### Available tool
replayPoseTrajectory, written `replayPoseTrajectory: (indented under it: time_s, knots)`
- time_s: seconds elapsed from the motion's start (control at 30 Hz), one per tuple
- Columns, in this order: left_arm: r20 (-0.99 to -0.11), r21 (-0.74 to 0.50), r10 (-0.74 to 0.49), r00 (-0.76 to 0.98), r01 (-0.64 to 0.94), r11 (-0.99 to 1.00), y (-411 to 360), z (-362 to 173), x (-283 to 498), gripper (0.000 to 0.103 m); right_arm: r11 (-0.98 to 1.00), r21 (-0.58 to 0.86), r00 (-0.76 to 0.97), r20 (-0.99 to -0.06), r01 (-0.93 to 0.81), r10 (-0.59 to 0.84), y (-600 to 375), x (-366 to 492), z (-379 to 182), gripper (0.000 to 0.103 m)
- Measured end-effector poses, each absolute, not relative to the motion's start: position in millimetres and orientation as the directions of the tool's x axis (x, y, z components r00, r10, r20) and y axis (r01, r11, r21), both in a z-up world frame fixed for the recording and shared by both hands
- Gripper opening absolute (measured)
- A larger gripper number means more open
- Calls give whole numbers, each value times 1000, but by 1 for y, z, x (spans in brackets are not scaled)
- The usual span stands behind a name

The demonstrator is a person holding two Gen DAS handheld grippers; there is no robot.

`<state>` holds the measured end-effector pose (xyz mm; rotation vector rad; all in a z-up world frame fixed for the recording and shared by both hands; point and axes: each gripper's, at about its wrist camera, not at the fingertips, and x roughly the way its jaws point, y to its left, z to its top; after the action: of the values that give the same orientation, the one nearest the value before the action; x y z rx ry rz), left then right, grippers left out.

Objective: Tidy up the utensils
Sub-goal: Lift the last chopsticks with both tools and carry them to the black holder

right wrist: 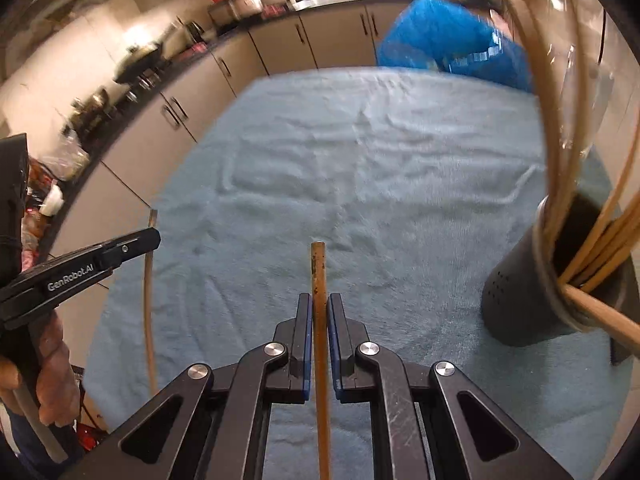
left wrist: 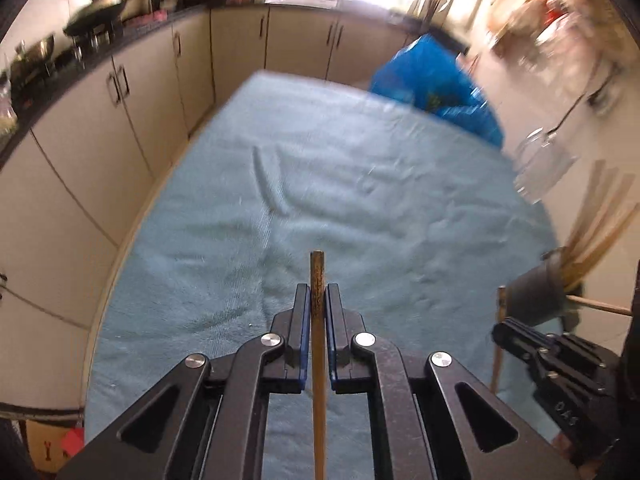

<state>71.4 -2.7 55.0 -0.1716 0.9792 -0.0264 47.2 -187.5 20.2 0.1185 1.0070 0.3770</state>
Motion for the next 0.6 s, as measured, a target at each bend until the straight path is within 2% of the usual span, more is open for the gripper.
replayPoseTrajectory:
  time_s: [0.3, 0.6]
  knots:
    - [-708, -154, -115, 696, 7, 988, -30, 101, 21, 7, 916, 255, 690, -602, -310, 401, -202, -19, 68, 8]
    - [-642, -107, -88, 762, 25, 994, -52, 118, -8, 7, 911, 236, 769, -490, -337, 411, -208, -59, 84, 8]
